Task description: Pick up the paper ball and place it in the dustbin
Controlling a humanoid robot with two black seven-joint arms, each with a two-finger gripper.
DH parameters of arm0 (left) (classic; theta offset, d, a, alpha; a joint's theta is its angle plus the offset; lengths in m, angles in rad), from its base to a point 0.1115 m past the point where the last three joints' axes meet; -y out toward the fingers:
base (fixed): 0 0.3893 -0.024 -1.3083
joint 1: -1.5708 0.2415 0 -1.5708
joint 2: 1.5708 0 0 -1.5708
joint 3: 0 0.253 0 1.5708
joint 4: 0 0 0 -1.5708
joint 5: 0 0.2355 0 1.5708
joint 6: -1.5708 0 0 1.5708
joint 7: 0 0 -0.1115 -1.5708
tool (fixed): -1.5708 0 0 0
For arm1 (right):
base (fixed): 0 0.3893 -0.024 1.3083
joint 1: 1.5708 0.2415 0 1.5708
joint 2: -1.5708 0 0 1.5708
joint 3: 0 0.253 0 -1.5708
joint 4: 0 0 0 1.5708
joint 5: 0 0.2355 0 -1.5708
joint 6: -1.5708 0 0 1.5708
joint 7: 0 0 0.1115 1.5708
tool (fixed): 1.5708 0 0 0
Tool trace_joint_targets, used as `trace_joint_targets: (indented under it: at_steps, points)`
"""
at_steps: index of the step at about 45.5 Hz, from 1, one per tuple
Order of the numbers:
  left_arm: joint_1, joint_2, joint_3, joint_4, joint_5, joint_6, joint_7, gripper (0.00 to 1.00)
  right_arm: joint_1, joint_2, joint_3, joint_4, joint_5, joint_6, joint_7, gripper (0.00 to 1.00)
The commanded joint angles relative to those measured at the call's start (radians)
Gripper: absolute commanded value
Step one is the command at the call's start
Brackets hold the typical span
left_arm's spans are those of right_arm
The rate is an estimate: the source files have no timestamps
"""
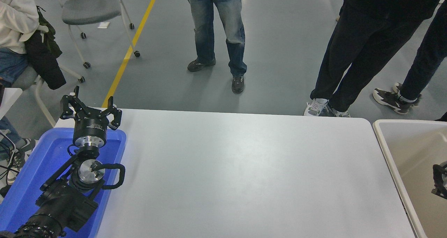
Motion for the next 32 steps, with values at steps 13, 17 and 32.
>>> trace_joint_targets:
  at_steps: [13,17,32]
  points:
    - [0.0,0.0,0.0,0.001,0.0,0.0,0.0,0.99,0.102,-0.316,0.004,0.551,-0.19,-0.008,-0.002,1.0]
    - [0.0,0.0,0.0,0.001,0.0,0.0,0.0,0.99,0.134,-0.335,0.016,0.613,-0.188,-0.005,-0.002,1.0]
    - [0.0,0.0,0.0,0.001,0.0,0.0,0.0,0.99,0.227,-0.25,0.041,0.68,-0.185,-0.006,0.012,1.0]
